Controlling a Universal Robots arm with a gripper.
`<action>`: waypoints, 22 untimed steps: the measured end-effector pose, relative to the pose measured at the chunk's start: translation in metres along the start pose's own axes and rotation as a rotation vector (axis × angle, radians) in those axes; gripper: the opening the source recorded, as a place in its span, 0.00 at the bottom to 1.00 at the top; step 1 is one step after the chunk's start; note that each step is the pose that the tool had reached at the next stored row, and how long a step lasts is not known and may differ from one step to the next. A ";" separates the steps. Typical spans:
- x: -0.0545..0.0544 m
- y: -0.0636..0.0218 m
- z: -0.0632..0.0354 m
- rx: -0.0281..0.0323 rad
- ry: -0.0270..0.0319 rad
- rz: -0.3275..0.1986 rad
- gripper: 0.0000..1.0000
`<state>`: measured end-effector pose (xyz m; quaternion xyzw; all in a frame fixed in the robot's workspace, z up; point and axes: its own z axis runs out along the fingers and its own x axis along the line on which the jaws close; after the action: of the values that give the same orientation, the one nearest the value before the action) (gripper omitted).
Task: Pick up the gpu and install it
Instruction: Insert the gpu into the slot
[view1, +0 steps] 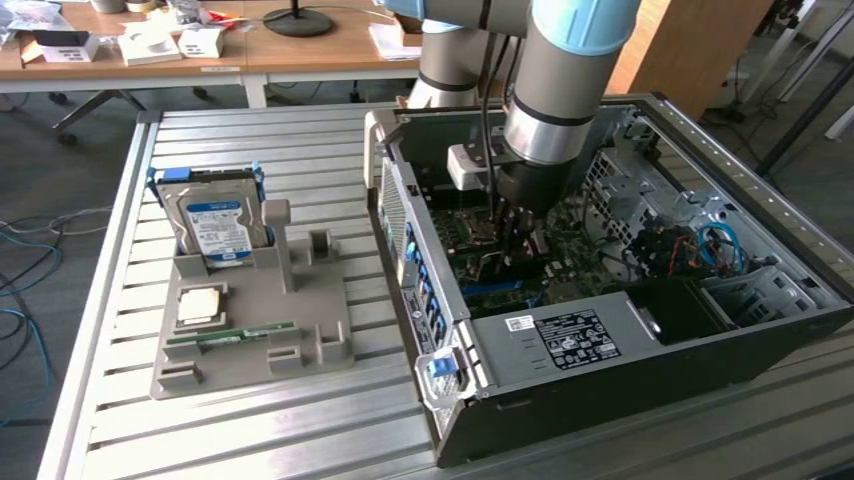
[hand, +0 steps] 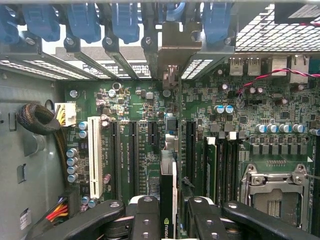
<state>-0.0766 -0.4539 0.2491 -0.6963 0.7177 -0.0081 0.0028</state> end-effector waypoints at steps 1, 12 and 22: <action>0.000 0.0000 0.0000 0.0002 0.0000 0.000 0.26; -0.001 0.0002 0.0001 0.0003 0.0001 0.000 0.26; -0.001 0.0005 0.0026 0.0003 0.0001 0.000 0.26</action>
<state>-0.0770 -0.4532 0.2465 -0.6962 0.7178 -0.0083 0.0029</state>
